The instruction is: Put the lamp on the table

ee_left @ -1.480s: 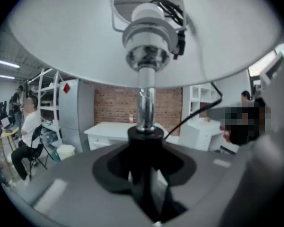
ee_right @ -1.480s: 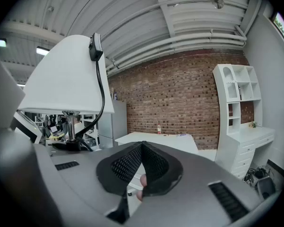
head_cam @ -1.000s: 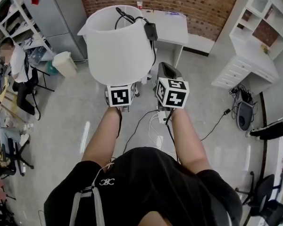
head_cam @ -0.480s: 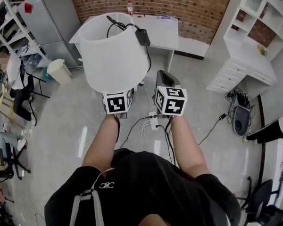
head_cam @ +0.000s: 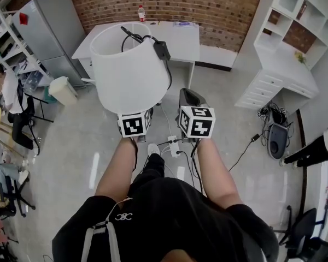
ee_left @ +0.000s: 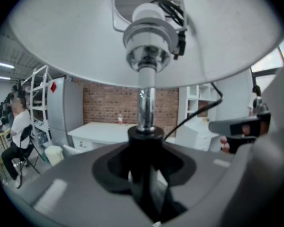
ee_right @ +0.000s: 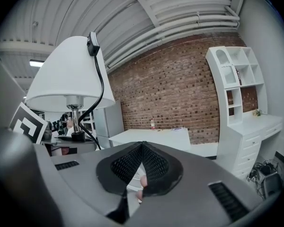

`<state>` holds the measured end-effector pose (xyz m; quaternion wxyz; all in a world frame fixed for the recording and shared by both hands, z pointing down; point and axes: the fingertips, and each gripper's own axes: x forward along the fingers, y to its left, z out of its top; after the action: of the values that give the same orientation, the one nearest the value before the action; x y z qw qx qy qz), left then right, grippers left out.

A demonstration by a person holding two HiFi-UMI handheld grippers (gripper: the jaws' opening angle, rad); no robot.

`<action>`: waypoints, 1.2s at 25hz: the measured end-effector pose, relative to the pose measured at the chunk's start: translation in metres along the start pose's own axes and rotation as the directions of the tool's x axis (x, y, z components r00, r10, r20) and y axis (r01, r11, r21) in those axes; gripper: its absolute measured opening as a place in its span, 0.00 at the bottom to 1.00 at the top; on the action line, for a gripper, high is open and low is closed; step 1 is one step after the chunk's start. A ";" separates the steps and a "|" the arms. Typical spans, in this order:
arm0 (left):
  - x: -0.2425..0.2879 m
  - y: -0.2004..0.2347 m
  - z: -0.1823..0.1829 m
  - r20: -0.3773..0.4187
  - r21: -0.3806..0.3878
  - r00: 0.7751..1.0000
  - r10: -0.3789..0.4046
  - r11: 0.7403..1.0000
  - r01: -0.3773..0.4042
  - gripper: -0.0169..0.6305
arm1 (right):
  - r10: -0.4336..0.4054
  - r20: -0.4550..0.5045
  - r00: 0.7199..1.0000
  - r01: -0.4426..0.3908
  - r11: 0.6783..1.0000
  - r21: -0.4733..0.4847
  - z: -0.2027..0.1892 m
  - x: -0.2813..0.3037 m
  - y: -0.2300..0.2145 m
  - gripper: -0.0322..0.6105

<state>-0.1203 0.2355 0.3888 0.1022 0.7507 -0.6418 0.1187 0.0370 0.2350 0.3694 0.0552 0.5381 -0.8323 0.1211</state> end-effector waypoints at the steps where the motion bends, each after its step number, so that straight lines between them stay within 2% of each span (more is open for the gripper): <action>1: 0.007 0.000 0.001 0.000 0.000 1.000 -0.002 1.000 0.002 0.23 | -0.003 -0.002 1.000 0.003 1.000 0.002 0.000 0.006 -0.005 0.05; 9: 0.081 0.019 0.021 -0.002 0.004 1.000 -0.016 1.000 0.016 0.23 | -0.020 -0.003 1.000 0.020 1.000 -0.011 0.017 0.074 -0.029 0.05; 17: 0.178 0.055 0.064 0.007 0.021 0.999 -0.040 0.999 0.040 0.23 | -0.056 -0.013 0.998 0.056 0.998 0.008 0.048 0.175 -0.058 0.05; 22: 0.235 0.083 0.084 0.007 0.020 0.998 -0.055 0.998 0.055 0.23 | -0.062 -0.001 0.998 0.062 0.998 0.010 0.071 0.236 -0.061 0.05; 30: 0.296 0.122 0.100 0.005 0.025 0.998 -0.069 0.997 0.069 0.23 | -0.072 -0.002 0.997 0.072 0.997 0.028 0.082 0.308 -0.062 0.05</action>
<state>-0.1919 -0.0921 0.3852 0.0953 0.7740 -0.6143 0.1209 -0.0316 -0.0823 0.3679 0.0526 0.5683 -0.8106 0.1308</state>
